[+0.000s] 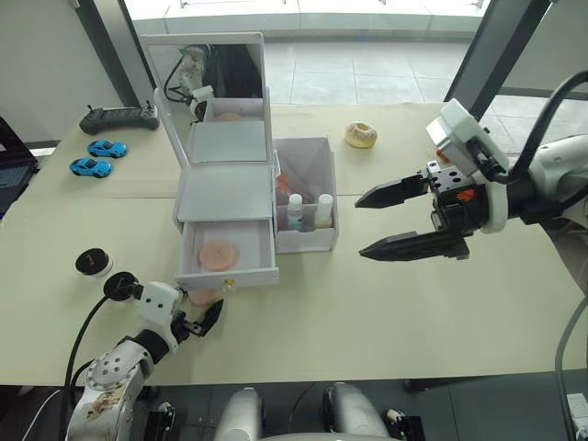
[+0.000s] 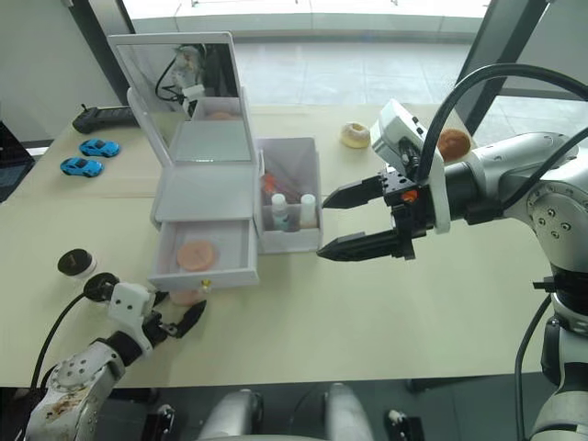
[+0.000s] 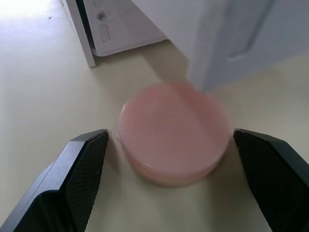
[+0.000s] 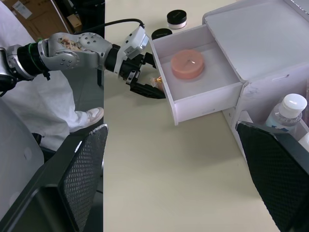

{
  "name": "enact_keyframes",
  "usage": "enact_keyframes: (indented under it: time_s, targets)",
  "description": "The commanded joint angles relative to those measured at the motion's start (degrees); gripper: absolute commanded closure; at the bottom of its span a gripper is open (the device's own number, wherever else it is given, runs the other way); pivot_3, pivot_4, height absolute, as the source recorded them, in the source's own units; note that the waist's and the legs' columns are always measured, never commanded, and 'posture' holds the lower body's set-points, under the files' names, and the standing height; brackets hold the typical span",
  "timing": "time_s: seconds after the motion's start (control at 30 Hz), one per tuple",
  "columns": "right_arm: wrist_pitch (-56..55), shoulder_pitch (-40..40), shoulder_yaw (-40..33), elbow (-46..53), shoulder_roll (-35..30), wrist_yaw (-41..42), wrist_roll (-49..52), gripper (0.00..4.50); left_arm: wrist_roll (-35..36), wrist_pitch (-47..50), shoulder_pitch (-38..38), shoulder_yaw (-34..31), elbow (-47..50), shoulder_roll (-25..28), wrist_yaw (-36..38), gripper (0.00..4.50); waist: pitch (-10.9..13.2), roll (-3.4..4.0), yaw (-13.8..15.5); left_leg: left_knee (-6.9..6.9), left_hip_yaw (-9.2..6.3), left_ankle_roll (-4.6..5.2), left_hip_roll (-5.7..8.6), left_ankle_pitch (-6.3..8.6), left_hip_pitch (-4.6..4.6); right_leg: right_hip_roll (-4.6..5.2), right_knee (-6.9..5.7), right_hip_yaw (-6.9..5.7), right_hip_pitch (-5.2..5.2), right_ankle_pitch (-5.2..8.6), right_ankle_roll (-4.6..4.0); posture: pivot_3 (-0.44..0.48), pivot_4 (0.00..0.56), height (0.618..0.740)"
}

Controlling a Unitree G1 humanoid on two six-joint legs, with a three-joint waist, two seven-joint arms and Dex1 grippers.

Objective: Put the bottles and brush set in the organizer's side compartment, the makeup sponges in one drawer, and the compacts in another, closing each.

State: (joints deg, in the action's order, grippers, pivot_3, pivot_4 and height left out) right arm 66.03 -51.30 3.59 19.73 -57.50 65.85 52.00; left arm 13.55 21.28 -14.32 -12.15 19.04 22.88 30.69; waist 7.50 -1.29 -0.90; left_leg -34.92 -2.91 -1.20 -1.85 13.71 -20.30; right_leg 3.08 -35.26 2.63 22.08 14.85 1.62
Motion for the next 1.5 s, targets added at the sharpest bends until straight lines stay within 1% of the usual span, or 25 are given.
enact_keyframes:
  time_s: [0.03,0.07,0.17,0.27,0.33,0.47,0.6,0.63,0.67,0.7,0.77,0.83,0.9,0.97,1.03,1.1,1.13,1.17,1.2,1.23,1.33,1.4,1.5]
  targets:
    - [-0.7,-0.8,-1.8,0.7,-0.2,-0.5,-0.1,0.0,0.5,0.9,1.2,0.0,-1.8,0.7,-0.5,0.04,0.0,0.01,0.0,0.0,0.0,0.0,0.0,0.0,0.0,0.0,0.0,0.0,0.0,0.0,0.0,0.0,0.15,0.74]
    - [-0.7,-0.8,-1.6,0.8,-0.3,-0.6,-0.4,0.0,0.4,1.1,1.6,0.2,-2.2,0.8,-0.5,0.04,0.0,0.02,0.0,0.0,0.0,0.0,-0.01,0.0,0.0,0.0,-0.01,0.0,0.0,-0.01,-0.01,0.0,0.15,0.74]
    - [-0.6,-0.9,-1.2,0.7,-0.1,-1.1,-0.7,0.0,0.9,1.6,2.4,1.5,-2.9,1.1,0.8,0.62,-0.1,0.11,0.0,0.0,0.0,0.0,0.0,0.0,0.0,0.0,-0.01,0.0,-0.01,-0.01,-0.01,0.0,0.15,0.74]
    - [-0.4,-1.0,-1.2,0.7,0.2,-1.2,-0.7,0.0,0.8,1.5,1.9,1.8,-3.0,2.4,2.0,1.49,-0.1,0.12,0.0,-0.01,0.0,0.0,0.02,0.0,0.0,0.01,0.0,0.01,-0.01,-0.01,-0.01,0.0,0.15,0.74]
    - [-0.4,-1.1,-1.1,0.5,0.3,-1.2,-0.8,0.0,1.8,2.8,1.8,-0.2,-3.1,3.3,1.9,1.5,-0.1,0.12,0.0,-0.01,0.0,0.0,0.02,0.0,0.0,0.02,0.01,0.01,-0.02,-0.01,-0.01,0.0,0.15,0.74]
    - [-0.3,-1.2,-1.5,0.6,-0.1,-0.3,-0.5,0.0,5.2,3.9,-1.2,-6.8,-1.2,8.0,4.8,1.5,-0.1,0.1,-0.5,0.02,0.0,0.0,-0.06,0.0,0.0,-0.05,-0.01,0.01,0.03,0.0,0.0,0.0,0.15,0.74]
    - [-0.4,-0.7,-2.6,0.8,-0.7,0.8,0.1,0.0,11.0,2.1,-9.0,-15.7,1.2,12.7,12.8,1.5,0.0,0.05,-1.2,0.1,-0.01,0.0,-0.13,0.0,-0.01,-0.09,0.0,0.01,0.09,0.02,-0.04,0.0,0.15,0.74]
    - [-0.6,-0.5,-2.6,0.8,-0.7,1.0,0.1,0.0,12.5,2.3,-10.3,-17.5,1.5,13.7,14.5,1.5,0.0,0.07,-1.2,0.09,-0.01,0.0,-0.14,0.0,0.0,-0.08,0.02,0.0,0.08,0.03,-0.07,0.0,0.15,0.74]
    - [-0.9,-0.4,-2.5,0.7,-0.6,1.3,0.0,0.0,15.7,4.9,-10.9,-20.2,2.4,15.6,16.4,1.5,0.0,0.06,-1.2,0.11,-0.02,0.0,-0.13,0.0,0.0,-0.05,0.01,-0.04,0.1,0.07,-0.09,0.0,0.15,0.74]
    - [-1.1,-0.2,-2.4,0.7,-0.5,1.5,-0.1,0.0,18.5,6.9,-11.0,-22.2,3.3,17.3,18.0,1.5,0.1,0.05,-1.0,0.1,-0.03,0.0,-0.13,0.0,0.0,-0.05,0.01,-0.05,0.11,0.21,-0.27,0.0,0.15,0.74]
    - [-1.6,-0.1,-2.2,0.6,-0.4,2.1,-0.4,0.0,24.7,12.1,-8.0,-27.4,3.7,23.3,21.1,1.5,0.2,-0.06,-0.3,0.08,-0.07,-0.01,-0.13,0.0,0.02,0.0,0.03,-0.16,0.22,0.29,-0.38,0.0,0.15,0.74]
    - [-1.8,0.0,-2.1,0.6,-0.4,2.5,-0.5,0.0,29.1,16.1,-4.6,-30.1,3.4,28.8,23.5,1.5,0.3,-0.04,0.1,0.08,-0.08,-0.01,-0.15,0.0,0.02,0.01,0.06,-0.25,0.3,0.3,-0.38,0.0,0.15,0.74]
    - [-1.8,0.6,-2.5,1.1,-0.5,2.5,-0.3,0.0,33.0,20.1,0.5,-30.9,2.7,34.6,25.4,1.5,0.3,-0.05,0.0,0.07,-0.05,-0.01,-0.11,0.01,0.03,0.04,0.11,-0.24,0.21,0.31,-0.34,0.0,0.15,0.74]
    - [-1.6,1.6,-3.4,2.0,-0.4,1.7,0.1,0.0,35.1,22.2,6.8,-28.6,1.5,39.3,26.6,1.5,0.3,-0.08,0.0,0.07,0.03,-0.01,-0.01,0.01,-0.01,0.13,0.17,-0.19,0.13,0.09,0.04,0.0,0.15,0.74]
    - [-1.0,3.1,-5.0,3.4,-0.5,0.5,1.0,0.0,36.1,22.8,13.0,-23.9,0.5,42.8,28.4,1.5,0.2,-0.12,0.0,0.09,0.06,-0.01,0.03,0.01,-0.04,0.16,0.2,-0.15,0.05,0.06,0.07,0.0,0.15,0.74]
    - [-0.3,5.1,-7.1,5.0,-0.9,-1.0,2.2,0.0,36.4,23.0,19.7,-17.2,-0.1,44.7,30.6,1.5,0.3,-0.08,0.0,0.09,0.08,-0.01,0.03,0.0,-0.08,0.14,0.16,-0.14,0.03,0.05,0.09,0.0,0.15,0.74]
    - [0.0,6.3,-8.4,5.9,-1.2,-1.9,2.9,0.0,35.6,22.5,23.6,-12.9,-0.5,44.9,31.7,1.5,0.3,-0.03,0.0,0.09,0.08,-0.01,0.03,0.0,-0.06,0.13,0.14,-0.12,0.03,0.05,0.1,0.0,0.15,0.74]
    - [0.2,7.2,-9.3,6.4,-1.5,-2.6,3.5,0.0,34.9,22.1,26.3,-9.9,-0.8,44.9,32.5,1.5,0.3,-0.01,0.0,0.09,0.08,-0.01,0.02,0.0,-0.05,0.12,0.08,-0.12,0.04,0.05,0.1,0.0,0.15,0.74]
    - [0.5,8.1,-10.4,7.3,-1.7,-3.4,4.3,0.0,34.1,21.6,29.4,-6.8,-1.4,44.3,33.2,1.5,0.3,0.01,-0.1,0.09,0.08,0.0,0.0,0.0,-0.05,0.07,0.07,-0.1,0.05,0.05,0.1,0.0,0.15,0.74]
    - [1.1,9.6,-12.2,8.4,-2.2,-4.6,5.3,0.0,33.2,21.7,34.7,-2.2,-2.5,42.1,33.6,1.5,0.3,0.01,-0.1,0.09,0.08,0.0,-0.04,0.0,-0.02,0.01,0.04,-0.07,0.04,0.04,0.09,0.0,0.15,0.74]
    - [2.2,13.0,-16.1,10.9,-3.1,-7.8,8.0,0.0,30.0,21.4,44.4,6.6,-5.6,37.6,34.6,1.5,0.3,-0.07,-0.2,0.07,0.03,0.01,-0.1,0.0,-0.04,-0.13,0.01,-0.05,0.03,0.05,0.09,0.0,0.15,0.74]
    - [3.3,15.2,-19.1,12.5,-3.9,-10.1,10.3,0.0,26.6,20.4,48.7,11.7,-7.5,34.7,35.4,1.5,0.2,-0.09,0.0,0.04,-0.01,0.01,-0.12,-0.01,-0.08,-0.27,0.01,0.11,0.0,0.04,0.1,0.0,0.15,0.74]
    - [4.5,18.1,-23.1,14.2,-5.1,-12.9,13.8,0.0,23.2,18.6,51.4,15.9,-10.0,32.4,38.0,1.5,0.2,-0.11,-0.2,0.01,0.0,0.01,-0.17,-0.01,-0.09,-0.42,0.01,0.29,0.03,0.02,0.1,0.0,0.15,0.74]
